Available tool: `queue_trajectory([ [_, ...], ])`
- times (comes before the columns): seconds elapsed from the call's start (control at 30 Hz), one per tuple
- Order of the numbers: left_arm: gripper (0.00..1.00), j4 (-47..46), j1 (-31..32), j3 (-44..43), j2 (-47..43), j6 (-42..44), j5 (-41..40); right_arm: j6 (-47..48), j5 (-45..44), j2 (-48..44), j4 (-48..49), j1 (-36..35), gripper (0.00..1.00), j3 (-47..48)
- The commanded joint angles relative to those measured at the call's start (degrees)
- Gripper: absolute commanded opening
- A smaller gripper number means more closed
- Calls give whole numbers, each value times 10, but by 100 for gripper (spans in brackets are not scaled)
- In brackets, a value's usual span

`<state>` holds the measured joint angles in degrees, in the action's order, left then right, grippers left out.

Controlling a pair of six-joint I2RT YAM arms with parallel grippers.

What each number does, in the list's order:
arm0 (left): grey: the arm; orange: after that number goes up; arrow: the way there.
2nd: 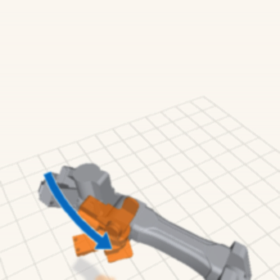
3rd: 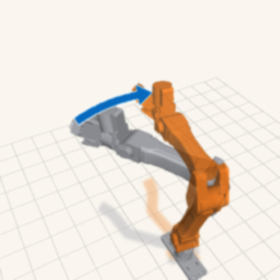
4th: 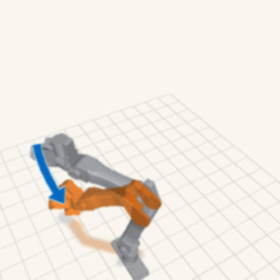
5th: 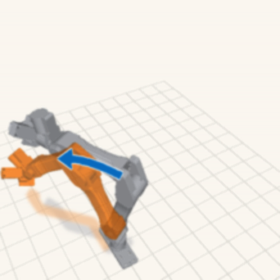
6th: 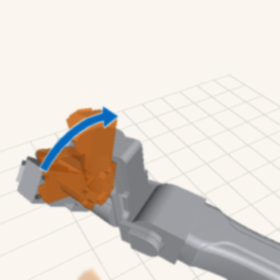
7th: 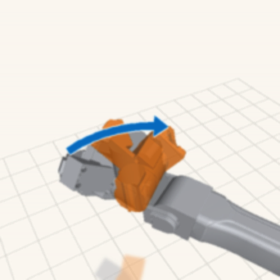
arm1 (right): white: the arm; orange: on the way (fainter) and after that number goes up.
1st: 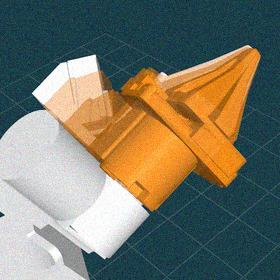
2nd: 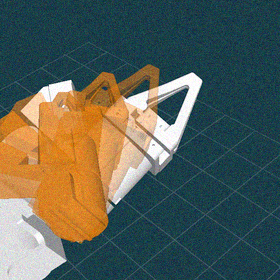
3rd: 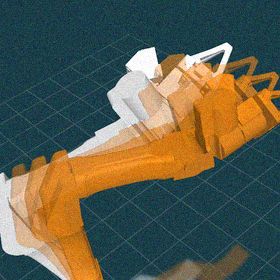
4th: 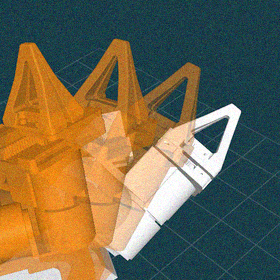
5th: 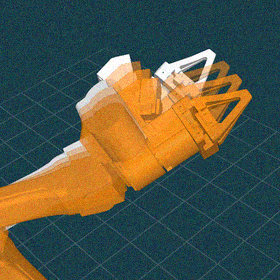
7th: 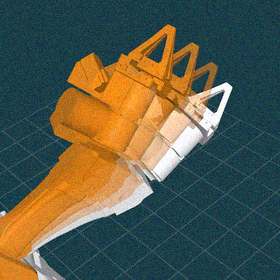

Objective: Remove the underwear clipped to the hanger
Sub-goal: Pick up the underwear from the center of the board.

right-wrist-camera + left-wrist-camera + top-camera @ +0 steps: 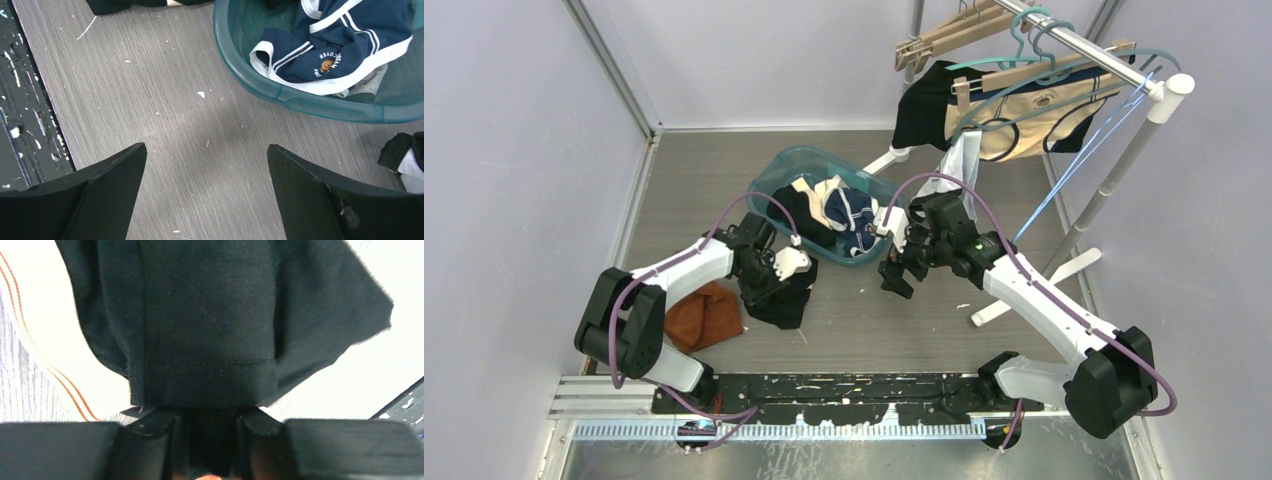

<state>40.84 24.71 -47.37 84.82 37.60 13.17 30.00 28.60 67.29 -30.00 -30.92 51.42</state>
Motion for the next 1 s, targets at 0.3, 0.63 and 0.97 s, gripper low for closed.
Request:
queue_trajectory([
  [0.3, 0, 125, 2, -57, -75, 19, -4, -3, -4, -22, 32, 15, 96, -1],
  [0.63, 0, 249, 3, -181, -163, 44, 1, -6, -2, -28, 34, 27, 96, -1],
  [0.97, 0, 251, 3, -312, -194, 25, 37, -11, 3, -34, 37, 37, 96, -3],
])
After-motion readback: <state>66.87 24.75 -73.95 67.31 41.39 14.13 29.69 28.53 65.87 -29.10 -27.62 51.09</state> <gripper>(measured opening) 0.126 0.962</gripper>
